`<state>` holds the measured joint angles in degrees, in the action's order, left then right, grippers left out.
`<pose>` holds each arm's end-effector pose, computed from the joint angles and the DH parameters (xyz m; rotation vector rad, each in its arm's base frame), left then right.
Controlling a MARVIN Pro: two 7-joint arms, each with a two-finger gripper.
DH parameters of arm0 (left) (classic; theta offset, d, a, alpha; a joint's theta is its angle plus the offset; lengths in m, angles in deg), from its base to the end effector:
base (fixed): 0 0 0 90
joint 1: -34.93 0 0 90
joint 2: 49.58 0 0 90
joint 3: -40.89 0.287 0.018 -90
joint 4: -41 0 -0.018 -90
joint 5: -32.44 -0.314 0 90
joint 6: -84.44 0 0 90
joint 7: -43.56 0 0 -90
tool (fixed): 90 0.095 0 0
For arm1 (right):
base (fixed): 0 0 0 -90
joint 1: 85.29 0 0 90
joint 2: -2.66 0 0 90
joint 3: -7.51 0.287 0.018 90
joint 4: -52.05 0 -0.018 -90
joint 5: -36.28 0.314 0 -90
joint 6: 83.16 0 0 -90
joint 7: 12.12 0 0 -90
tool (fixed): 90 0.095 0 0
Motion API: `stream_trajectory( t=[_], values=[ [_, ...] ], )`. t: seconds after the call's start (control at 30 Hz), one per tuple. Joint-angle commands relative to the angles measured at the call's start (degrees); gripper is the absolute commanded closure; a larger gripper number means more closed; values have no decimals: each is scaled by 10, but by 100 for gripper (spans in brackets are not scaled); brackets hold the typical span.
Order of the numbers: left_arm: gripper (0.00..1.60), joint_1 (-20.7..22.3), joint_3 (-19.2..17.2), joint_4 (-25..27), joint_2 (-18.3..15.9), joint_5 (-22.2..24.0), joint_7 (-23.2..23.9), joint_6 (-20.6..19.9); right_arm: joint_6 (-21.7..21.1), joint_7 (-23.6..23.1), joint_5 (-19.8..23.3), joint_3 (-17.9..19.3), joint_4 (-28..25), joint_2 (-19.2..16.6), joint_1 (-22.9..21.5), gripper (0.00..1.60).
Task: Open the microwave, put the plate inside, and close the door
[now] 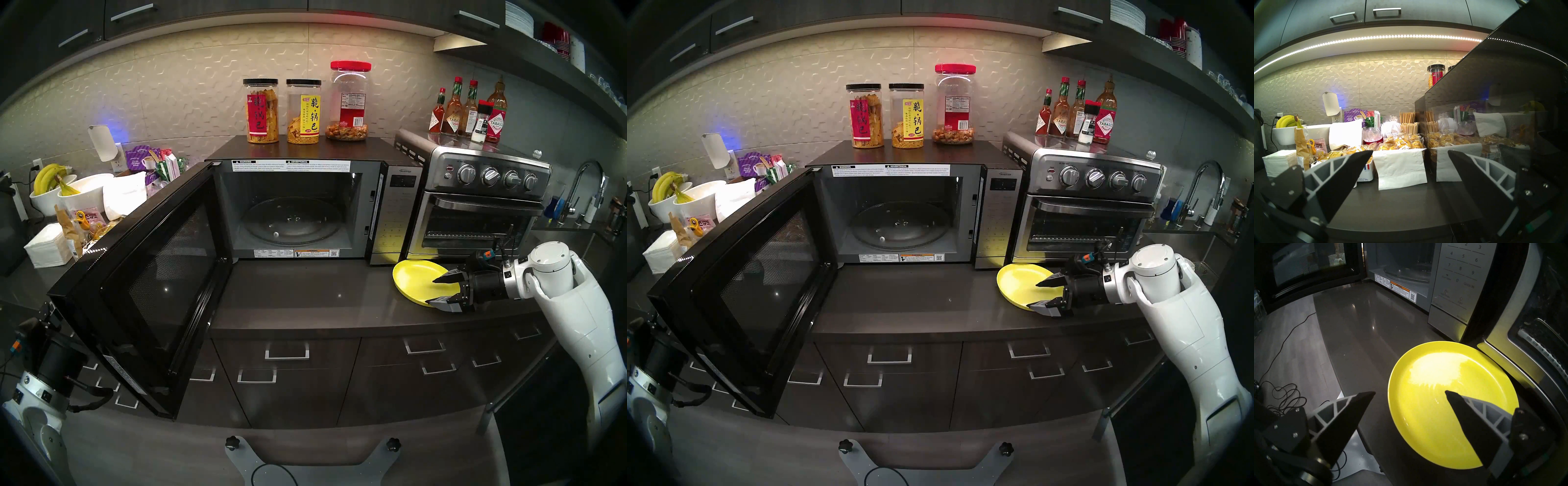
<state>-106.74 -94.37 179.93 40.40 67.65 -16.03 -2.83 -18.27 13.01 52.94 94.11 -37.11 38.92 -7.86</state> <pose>0.1491 0.1645 -0.1564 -2.0492 0.1111 -2.3653 0.4118 -0.1790 -0.1812 -2.2279 -1.2548 -1.1370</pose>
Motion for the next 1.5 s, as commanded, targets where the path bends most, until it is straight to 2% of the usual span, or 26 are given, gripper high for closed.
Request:
stream_trajectory(
  t=[0.0,1.03,1.07,1.13,1.2,1.27,1.3,1.37,1.4,1.47],
  values=[
    [0,1,-2,11,-1,1,0,-1,8,1,-8,-4,1,-3,-6,0],
    [0,5,-3,11,3,-2,5,-4,17,3,-41,-26,14,16,-11,0],
    [0,6,-3,11,4,-2,5,-4,18,3,-42,-26,14,17,-11,11],
    [0,6,-3,11,4,-2,5,-5,18,3,-43,-27,15,19,-12,56],
    [0,6,-3,11,4,-2,5,-5,19,4,-45,-29,18,21,-13,83],
    [0,7,-4,11,4,-3,6,-5,20,5,-47,-30,20,23,-15,96],
    [0,7,-4,11,4,-3,6,-5,20,5,-47,-30,20,23,-15,96],
    [0,7,-4,11,5,-3,6,-6,21,5,-48,-31,21,24,-15,114],
    [0,7,-4,11,5,-3,6,-6,21,5,-48,-31,21,24,-15,114],
    [0,7,-4,11,5,-3,7,-6,23,4,-48,-30,21,24,-14,146]
  ],
)
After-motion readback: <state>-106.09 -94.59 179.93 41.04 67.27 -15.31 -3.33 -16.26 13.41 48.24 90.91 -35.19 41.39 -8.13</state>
